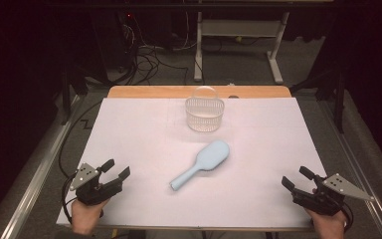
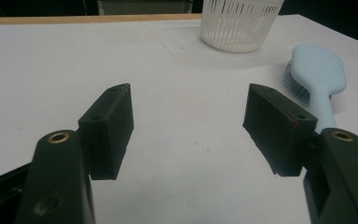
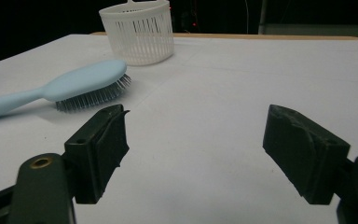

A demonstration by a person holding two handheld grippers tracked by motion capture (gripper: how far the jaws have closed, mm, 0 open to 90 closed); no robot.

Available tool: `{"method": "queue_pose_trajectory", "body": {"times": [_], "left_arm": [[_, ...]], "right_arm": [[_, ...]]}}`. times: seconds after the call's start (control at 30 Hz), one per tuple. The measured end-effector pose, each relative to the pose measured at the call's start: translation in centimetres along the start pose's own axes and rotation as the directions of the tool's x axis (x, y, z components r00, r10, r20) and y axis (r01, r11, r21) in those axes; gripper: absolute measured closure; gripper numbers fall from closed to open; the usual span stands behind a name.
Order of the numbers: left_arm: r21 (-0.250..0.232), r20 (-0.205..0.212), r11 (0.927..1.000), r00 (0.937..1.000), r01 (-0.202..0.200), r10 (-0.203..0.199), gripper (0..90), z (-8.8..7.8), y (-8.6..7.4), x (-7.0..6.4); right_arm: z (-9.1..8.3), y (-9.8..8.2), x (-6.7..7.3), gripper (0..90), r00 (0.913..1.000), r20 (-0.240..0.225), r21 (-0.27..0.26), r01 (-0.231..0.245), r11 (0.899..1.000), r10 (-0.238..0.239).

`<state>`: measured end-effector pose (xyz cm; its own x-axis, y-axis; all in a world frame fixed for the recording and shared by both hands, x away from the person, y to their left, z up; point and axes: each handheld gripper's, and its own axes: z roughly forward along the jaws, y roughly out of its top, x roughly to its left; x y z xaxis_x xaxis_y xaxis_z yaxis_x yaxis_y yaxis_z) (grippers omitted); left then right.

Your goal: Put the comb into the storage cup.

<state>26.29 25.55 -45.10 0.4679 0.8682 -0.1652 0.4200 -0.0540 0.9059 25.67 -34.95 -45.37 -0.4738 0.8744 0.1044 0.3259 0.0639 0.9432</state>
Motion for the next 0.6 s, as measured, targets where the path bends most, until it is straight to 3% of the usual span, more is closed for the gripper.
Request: {"method": "queue_pose_trajectory", "body": {"times": [0.6], "left_arm": [[0.005, 0.018, 0.9999, 0.9998, -0.011, 0.011, 32.3, 0.52, 0.46, -0.46]], "right_arm": [[0.02, -0.02, 0.07, 22.3, 1.0, -0.003, -0.002, -0.001, 1.0, 0.001]]}}
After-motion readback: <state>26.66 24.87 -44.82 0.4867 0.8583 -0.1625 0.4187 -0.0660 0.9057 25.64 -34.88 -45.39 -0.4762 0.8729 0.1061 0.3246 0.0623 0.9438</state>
